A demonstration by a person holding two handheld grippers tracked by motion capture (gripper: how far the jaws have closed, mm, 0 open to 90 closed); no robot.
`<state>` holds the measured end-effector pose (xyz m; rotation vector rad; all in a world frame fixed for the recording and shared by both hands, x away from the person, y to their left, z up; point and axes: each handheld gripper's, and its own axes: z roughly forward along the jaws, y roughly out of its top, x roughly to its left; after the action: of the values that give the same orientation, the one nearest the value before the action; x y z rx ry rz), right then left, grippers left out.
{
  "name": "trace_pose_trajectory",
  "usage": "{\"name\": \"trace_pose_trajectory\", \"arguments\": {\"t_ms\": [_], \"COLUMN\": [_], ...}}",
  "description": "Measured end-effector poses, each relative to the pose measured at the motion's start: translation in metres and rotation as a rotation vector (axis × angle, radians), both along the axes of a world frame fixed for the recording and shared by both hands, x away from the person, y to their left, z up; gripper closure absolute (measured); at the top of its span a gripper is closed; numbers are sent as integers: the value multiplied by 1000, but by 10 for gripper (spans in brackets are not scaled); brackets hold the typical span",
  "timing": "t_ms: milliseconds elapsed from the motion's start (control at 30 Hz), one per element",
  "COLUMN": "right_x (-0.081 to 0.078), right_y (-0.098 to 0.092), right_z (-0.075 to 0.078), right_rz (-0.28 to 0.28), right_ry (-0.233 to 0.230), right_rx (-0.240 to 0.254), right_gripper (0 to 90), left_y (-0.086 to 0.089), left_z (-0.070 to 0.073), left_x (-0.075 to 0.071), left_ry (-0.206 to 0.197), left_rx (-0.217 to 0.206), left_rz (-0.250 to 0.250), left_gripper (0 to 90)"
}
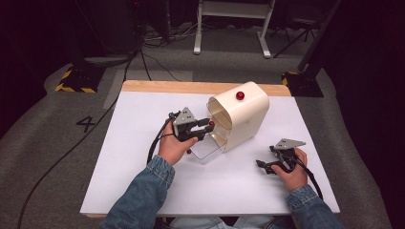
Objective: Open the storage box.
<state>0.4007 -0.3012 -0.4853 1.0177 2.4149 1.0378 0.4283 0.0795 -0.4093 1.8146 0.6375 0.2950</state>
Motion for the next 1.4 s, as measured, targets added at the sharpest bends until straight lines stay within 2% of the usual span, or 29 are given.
{"name": "trace_pose_trajectory", "arguments": {"t_ms": [100,233,533,733,1133,1400], "right_x": [0,0,0,0,0,0], "right_y": [0,0,0,0,0,0], "right_z": [0,0,0,0,0,0], "right_rz": [0,0,0,0,1,1], "right_ry": [0,0,-1,-1,1,1], "right_rx": [0,0,0,0,0,0], "right_gripper": [99,99,99,99,99,98], "left_y": [-2,-2,4,14,40,48], "left_z": [-1,-1,4,7,12,8], "left_x": [1,0,-5,-15,-39,-45], "left_ry": [22,2,5,-1,2,17], "left_rx": [-20,-1,31,47,52,62], "left_rz": [-10,-9,-9,3,35,40], "left_gripper": [728,739,741,741,741,741]}}
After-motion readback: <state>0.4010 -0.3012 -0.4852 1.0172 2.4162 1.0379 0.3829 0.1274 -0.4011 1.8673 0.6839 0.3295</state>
